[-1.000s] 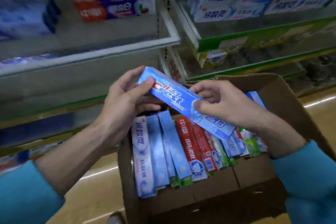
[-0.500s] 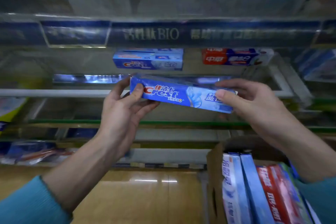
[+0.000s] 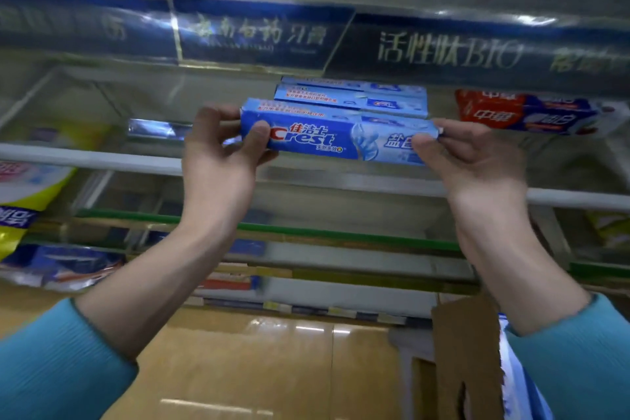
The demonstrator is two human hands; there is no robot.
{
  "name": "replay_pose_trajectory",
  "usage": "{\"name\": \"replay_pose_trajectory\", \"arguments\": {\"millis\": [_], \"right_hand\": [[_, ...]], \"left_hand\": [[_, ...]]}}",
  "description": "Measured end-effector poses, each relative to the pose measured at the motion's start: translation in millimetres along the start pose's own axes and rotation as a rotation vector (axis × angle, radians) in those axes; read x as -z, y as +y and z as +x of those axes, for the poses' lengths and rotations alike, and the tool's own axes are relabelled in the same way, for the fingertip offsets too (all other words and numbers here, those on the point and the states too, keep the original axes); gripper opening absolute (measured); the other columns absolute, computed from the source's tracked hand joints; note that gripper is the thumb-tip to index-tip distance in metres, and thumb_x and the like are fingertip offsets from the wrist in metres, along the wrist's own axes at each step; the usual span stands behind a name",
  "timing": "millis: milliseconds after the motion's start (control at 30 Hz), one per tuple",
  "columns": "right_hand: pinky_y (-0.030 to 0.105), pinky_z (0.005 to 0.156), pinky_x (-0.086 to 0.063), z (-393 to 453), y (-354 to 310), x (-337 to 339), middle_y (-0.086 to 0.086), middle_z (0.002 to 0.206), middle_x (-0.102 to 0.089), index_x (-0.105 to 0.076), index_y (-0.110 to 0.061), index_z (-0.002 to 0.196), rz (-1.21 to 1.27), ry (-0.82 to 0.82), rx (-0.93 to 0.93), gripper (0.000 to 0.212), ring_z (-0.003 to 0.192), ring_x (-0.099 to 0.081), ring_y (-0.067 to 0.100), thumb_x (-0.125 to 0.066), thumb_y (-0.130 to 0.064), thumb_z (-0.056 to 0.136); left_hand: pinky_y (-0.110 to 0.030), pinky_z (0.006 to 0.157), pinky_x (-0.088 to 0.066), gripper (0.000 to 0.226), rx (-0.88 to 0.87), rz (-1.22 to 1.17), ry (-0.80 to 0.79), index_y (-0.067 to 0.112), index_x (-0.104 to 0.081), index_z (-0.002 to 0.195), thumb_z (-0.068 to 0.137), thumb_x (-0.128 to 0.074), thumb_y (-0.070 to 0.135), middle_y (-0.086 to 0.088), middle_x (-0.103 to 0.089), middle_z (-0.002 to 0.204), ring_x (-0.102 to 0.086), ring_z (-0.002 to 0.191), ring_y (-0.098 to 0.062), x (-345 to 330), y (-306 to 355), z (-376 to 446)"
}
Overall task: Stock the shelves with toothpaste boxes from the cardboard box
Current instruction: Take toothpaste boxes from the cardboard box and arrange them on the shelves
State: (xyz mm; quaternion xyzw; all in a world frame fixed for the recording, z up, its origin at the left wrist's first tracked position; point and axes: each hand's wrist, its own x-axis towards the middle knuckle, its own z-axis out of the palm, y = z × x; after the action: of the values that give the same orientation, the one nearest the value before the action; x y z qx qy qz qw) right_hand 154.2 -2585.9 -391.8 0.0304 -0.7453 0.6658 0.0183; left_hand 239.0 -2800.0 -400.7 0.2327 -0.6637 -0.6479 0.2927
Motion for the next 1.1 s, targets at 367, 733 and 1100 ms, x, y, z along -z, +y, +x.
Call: {"name": "replay_pose_trajectory", "arguments": {"millis": [367, 733, 1100], "right_hand": [[0.010, 0.077, -0.052, 19.0, 13.9, -9.9, -0.013, 0.097, -0.070, -0.064, -0.020, 0.110, -0.068, 0.044, -0.010, 0.025, 0.088, -0.068, -0.008, -0.070, -0.007, 0.090], [0.014, 0.078, -0.055, 29.8, 29.3, -16.2, -0.003, 0.099, -0.071, -0.065, -0.013, 0.117, -0.212, 0.106, 0.032, 0.030, 0.090, -0.070, 0.005, -0.070, -0.009, 0.088], [0.020, 0.087, -0.056, 29.6, 29.1, -13.4, -0.001, 0.107, -0.071, -0.064, -0.011, 0.122, -0.231, 0.082, 0.018, 0.033, 0.096, -0.069, 0.005, -0.069, -0.011, 0.090]], "left_hand": [[-0.035, 0.097, -0.054, 0.023, -0.114, 0.560, -0.051, 0.020, -0.074, 0.116, 0.096, -0.065, 0.025, 0.009, -0.074, 0.105, -0.069, 0.099, -0.007, -12.8, -15.4, 26.4], [-0.033, 0.097, -0.055, 0.027, -0.042, 0.447, -0.052, 0.028, -0.067, 0.117, 0.094, -0.067, 0.015, 0.012, -0.073, 0.104, -0.068, 0.098, 0.002, -21.9, -18.4, 18.7], [-0.026, 0.098, -0.054, 0.037, -0.028, 0.402, -0.123, 0.020, -0.063, 0.131, 0.095, -0.066, 0.016, 0.009, -0.072, 0.116, -0.067, 0.099, 0.005, -24.4, -21.3, 23.4]]}}
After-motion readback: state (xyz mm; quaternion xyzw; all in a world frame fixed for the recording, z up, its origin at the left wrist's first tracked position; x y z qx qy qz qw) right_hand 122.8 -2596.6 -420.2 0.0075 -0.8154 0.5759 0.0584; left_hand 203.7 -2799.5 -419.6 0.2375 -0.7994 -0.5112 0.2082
